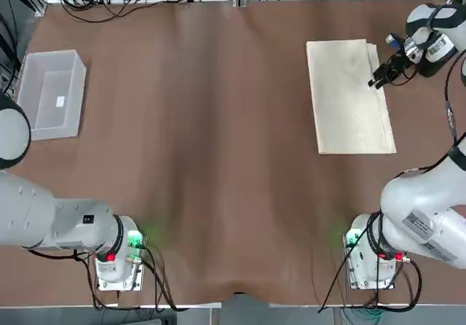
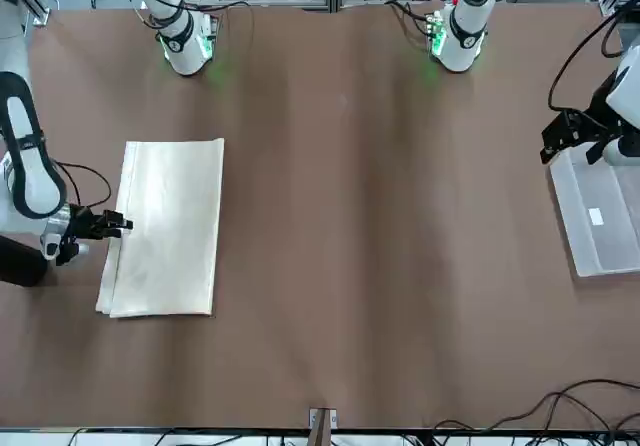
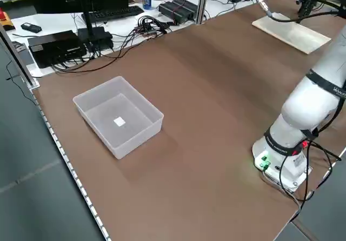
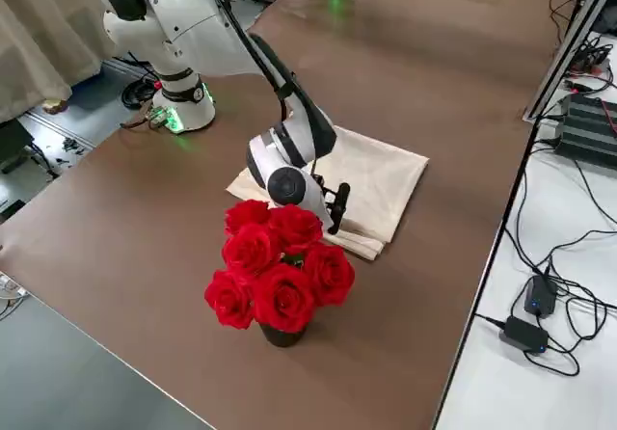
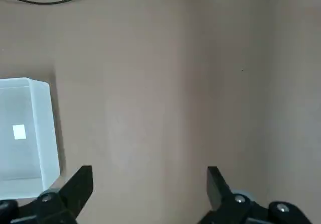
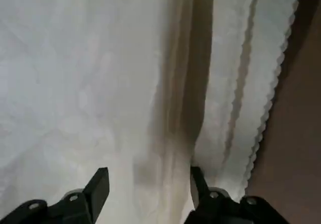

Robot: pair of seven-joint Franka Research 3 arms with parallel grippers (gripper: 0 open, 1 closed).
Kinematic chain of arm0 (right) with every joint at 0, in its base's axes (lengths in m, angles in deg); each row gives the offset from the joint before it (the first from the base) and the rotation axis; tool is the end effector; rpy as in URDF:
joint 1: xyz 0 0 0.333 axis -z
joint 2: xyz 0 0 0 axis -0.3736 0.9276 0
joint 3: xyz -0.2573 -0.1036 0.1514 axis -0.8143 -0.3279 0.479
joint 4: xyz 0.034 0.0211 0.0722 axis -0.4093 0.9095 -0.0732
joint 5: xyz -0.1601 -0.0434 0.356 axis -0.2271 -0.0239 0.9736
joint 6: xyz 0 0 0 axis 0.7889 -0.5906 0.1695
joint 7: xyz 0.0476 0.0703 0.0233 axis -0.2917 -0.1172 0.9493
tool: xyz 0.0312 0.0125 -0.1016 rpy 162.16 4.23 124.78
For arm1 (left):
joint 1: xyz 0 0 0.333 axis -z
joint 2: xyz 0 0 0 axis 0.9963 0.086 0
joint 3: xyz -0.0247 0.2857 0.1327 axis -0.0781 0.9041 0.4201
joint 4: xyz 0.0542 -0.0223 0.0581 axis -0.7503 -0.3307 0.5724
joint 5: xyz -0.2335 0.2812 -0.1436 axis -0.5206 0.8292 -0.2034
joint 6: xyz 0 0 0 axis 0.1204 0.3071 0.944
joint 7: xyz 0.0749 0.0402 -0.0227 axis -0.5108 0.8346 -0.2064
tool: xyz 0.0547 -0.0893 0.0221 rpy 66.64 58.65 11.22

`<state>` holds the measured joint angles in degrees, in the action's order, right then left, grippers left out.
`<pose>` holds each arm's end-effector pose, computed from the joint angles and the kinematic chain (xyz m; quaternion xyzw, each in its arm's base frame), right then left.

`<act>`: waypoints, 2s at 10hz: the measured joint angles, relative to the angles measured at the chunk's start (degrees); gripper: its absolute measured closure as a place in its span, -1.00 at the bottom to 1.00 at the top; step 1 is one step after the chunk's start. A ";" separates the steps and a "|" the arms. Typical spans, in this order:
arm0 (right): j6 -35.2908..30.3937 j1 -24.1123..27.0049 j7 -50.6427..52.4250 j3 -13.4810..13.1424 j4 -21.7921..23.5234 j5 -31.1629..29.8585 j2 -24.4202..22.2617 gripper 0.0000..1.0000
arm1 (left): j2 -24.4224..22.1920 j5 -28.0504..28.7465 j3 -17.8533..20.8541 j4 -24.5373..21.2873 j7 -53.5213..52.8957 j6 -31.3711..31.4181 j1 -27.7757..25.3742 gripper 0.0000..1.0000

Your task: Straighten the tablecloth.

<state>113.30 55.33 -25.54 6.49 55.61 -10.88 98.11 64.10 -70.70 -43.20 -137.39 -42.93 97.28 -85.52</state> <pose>0.5679 -0.2183 0.1684 -0.9631 -0.0849 0.0478 0.2507 0.5587 -0.0378 0.6270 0.9988 -0.0084 0.0471 0.0114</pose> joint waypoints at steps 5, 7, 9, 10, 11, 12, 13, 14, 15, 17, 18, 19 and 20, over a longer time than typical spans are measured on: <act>-1.56 -0.02 -0.75 0.11 0.00 0.04 -0.09 -0.32 | 0.00 0.00 -0.10 -0.02 0.04 0.00 0.07 -1.00; -1.57 0.04 -0.87 0.09 0.00 0.05 -0.09 -0.20 | 0.00 0.00 -0.10 -0.02 0.05 0.00 0.07 -1.00; -1.57 0.04 -0.88 0.10 0.00 0.05 -0.09 -0.21 | 0.00 0.00 -0.10 -0.02 0.06 0.00 0.07 -1.00; -1.57 0.03 -0.88 0.11 0.00 0.05 -0.09 -0.22 | 0.01 0.00 -0.10 -0.03 0.06 0.00 0.07 -1.00; -1.57 0.03 -0.89 0.11 0.02 0.06 -0.09 -0.21 | 0.01 0.00 -0.10 -0.03 0.06 0.00 0.07 -1.00; -1.58 0.01 -0.89 0.12 0.06 0.08 -0.09 -0.19 | 0.01 0.00 -0.10 -0.03 0.06 0.00 0.07 -1.00; -1.58 -0.05 -0.89 0.13 0.06 0.10 -0.09 -0.10 | 0.03 0.00 -0.10 -0.04 0.06 0.00 0.07 -1.00; -1.58 -0.09 -0.89 0.15 0.06 0.10 -0.09 0.01 | 0.13 0.00 -0.10 -0.05 0.06 0.00 0.07 -1.00; -1.59 -0.08 -0.92 0.15 0.10 0.12 -0.09 0.24 | 0.21 0.00 -0.10 -0.05 0.06 0.00 0.07 -1.00; -1.65 -0.08 -0.94 0.15 0.30 0.13 -0.05 0.37 | 0.25 0.00 -0.10 -0.05 0.06 0.00 0.07 -1.00; -1.66 -0.12 -0.94 0.18 0.32 0.14 -0.04 0.44 | 0.25 0.00 -0.10 -0.05 0.06 0.00 0.07 -1.00; -1.67 -0.15 -0.94 0.22 0.32 0.14 -0.04 0.59 | 0.26 0.00 -0.10 -0.05 0.06 0.00 0.07 -1.00; -1.82 -0.15 -0.94 0.24 0.32 0.15 -0.05 0.77 | 0.27 0.00 -0.10 -0.05 0.06 0.00 0.07 -1.00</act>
<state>111.47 55.18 -26.48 6.73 55.92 -10.73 98.06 64.37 -70.70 -43.30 -137.44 -42.87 97.28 -85.45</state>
